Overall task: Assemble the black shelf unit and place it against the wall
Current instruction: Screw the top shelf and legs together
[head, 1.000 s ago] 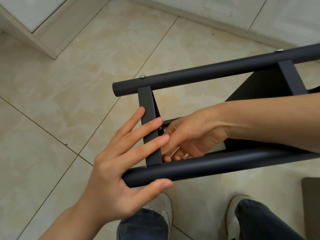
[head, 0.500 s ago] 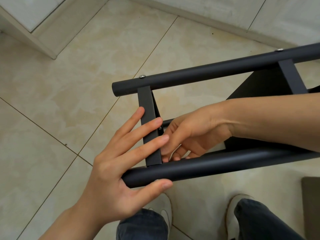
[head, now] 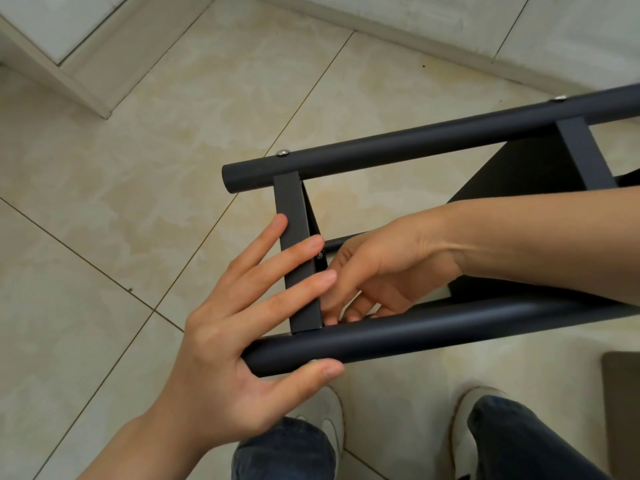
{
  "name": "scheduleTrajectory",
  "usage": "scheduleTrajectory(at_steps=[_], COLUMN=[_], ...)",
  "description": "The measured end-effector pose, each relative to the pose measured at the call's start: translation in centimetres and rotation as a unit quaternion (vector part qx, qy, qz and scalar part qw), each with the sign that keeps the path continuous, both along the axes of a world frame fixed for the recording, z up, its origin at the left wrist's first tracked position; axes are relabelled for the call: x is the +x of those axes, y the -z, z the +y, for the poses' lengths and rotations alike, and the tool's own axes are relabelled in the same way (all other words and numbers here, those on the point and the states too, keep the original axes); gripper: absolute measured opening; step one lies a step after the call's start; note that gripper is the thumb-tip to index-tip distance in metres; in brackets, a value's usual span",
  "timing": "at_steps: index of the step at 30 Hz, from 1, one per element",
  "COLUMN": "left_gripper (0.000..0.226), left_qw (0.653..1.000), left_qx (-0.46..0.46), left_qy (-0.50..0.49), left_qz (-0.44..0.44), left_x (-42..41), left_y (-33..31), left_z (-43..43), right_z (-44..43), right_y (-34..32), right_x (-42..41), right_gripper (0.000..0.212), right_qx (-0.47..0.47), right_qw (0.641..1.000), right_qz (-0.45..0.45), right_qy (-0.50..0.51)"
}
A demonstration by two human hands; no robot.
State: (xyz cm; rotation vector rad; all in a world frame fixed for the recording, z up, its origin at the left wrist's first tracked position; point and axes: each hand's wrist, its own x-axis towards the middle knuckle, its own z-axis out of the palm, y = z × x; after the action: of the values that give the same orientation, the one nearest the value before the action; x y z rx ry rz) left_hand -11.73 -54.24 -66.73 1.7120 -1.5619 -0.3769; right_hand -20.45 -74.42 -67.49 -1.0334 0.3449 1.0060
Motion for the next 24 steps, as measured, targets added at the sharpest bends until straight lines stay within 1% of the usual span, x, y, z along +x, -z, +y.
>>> scheduleTrajectory(at_steps=[3, 6, 12, 16, 20, 24], left_gripper=[0.054, 0.054, 0.054, 0.055, 0.054, 0.054], left_qw=[1.000, 1.000, 1.000, 1.000, 1.000, 1.000], left_qx=[-0.001, 0.001, -0.001, 0.002, -0.002, -0.002], left_qy=[0.000, 0.000, 0.000, 0.002, 0.003, 0.002], left_qz=[0.003, 0.001, -0.004, -0.004, -0.002, -0.003], left_x=[0.0, 0.0, 0.0, 0.0, -0.1, -0.1], left_y=[0.0, -0.1, 0.0, 0.0, -0.1, -0.1], left_z=[0.0, -0.1, 0.0, -0.1, -0.2, -0.2], right_z=[-0.1, 0.3, 1.0, 0.5, 0.2, 0.7], right_y=[-0.1, -0.1, 0.2, 0.0, -0.1, 0.1], right_x=[-0.1, 0.1, 0.5, 0.2, -0.1, 0.1], right_gripper=[0.018, 0.015, 0.012, 0.009, 0.010, 0.015], right_qx=[-0.014, -0.027, -0.027, -0.008, 0.009, 0.002], right_qw=[1.000, 1.000, 1.000, 1.000, 1.000, 1.000], right_qz=[-0.009, 0.003, -0.002, -0.008, -0.007, -0.003], right_qy=[-0.002, 0.000, 0.014, 0.009, 0.018, -0.006])
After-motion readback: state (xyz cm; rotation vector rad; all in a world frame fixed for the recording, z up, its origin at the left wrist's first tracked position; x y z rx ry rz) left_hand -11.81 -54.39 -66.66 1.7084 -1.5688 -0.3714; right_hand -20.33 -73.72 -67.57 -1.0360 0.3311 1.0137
